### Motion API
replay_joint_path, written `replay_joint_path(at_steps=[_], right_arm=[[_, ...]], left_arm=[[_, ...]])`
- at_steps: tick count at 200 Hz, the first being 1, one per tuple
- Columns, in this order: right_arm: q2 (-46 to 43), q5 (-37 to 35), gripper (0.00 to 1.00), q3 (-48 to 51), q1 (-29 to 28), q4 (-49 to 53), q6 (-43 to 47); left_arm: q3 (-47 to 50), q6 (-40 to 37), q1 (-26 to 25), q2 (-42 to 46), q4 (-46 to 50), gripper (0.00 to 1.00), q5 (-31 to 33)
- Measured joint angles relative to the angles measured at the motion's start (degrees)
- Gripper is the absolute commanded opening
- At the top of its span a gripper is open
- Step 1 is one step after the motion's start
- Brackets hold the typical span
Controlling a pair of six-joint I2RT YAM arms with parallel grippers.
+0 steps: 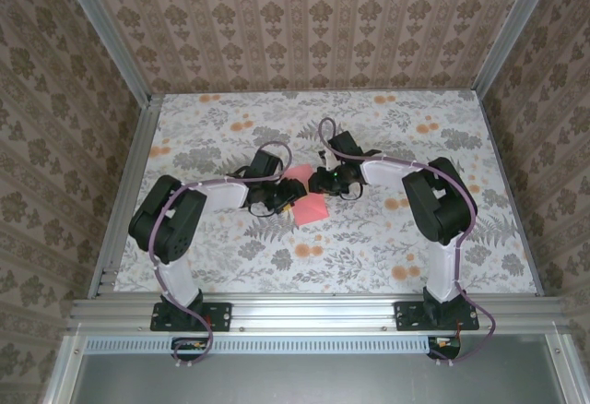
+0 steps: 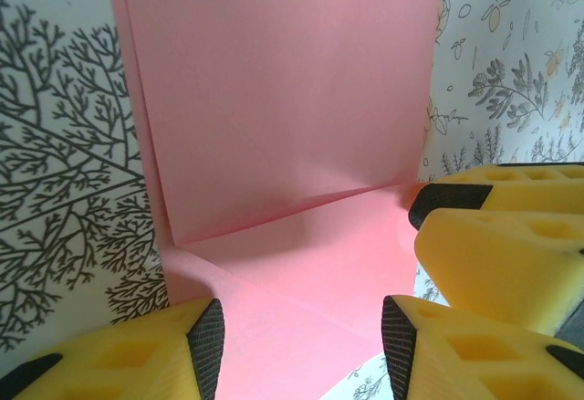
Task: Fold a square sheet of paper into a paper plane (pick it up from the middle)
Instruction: Fold the triangle a second time at the center of the table, then turn over the paper at the center of the table.
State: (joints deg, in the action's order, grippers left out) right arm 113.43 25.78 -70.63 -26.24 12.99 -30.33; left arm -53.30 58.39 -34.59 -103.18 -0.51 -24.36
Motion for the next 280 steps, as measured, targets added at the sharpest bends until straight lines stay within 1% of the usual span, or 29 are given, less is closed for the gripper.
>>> replay_joint_path(at_steps=[49, 71, 88, 107, 174, 209, 228, 239, 262, 280], right_arm=[[0.00, -0.52, 0.28, 2.23, 0.55, -1.05, -3.50], [0.00, -0.59, 0.28, 2.89, 0.59, -1.55, -5.20], [-0.24, -0.52, 0.28, 3.74, 0.61, -2.69, -6.58], [-0.66, -0.46, 0.28, 4.76, 0.61, -4.09, -7.93], [-0.87, 0.33, 0.28, 5.68, 0.87, -5.73, -10.86], [-0.94, 0.59, 0.29, 5.84, 0.87, -6.03, -11.91], [-1.66, 0.63, 0.32, 6.43, 1.01, -6.05, -11.98], [-2.60, 0.46, 0.35, 7.06, 1.27, -5.64, -11.89], [-6.88, -0.96, 0.47, 8.41, 2.10, -3.85, -11.43], [-12.02, -3.26, 0.55, 8.87, 3.08, -2.80, -9.88]], left_arm=[[-0.15, 3.58, 0.02, -1.16, -2.58, 0.47, -0.52], [-0.15, 5.20, 0.02, -1.25, -3.06, 0.47, -0.68], [-0.15, 6.12, 0.02, -1.36, -3.67, 0.43, -0.70], [-0.15, 6.56, 0.02, -1.92, -4.98, 0.41, -0.94], [-0.15, 6.47, 0.07, -2.58, -7.82, 0.26, -1.33], [-0.15, 5.90, 0.07, -2.58, -8.74, 0.12, -1.29], [-0.26, 4.63, 0.07, -2.58, -8.31, 0.05, -1.29], [-0.42, 3.69, 0.07, -2.58, -7.69, 0.03, -1.07], [-1.05, 0.44, 0.07, -2.05, -4.35, 0.02, -0.13], [-2.43, -3.74, 0.07, -0.22, 1.31, 0.01, 1.64]])
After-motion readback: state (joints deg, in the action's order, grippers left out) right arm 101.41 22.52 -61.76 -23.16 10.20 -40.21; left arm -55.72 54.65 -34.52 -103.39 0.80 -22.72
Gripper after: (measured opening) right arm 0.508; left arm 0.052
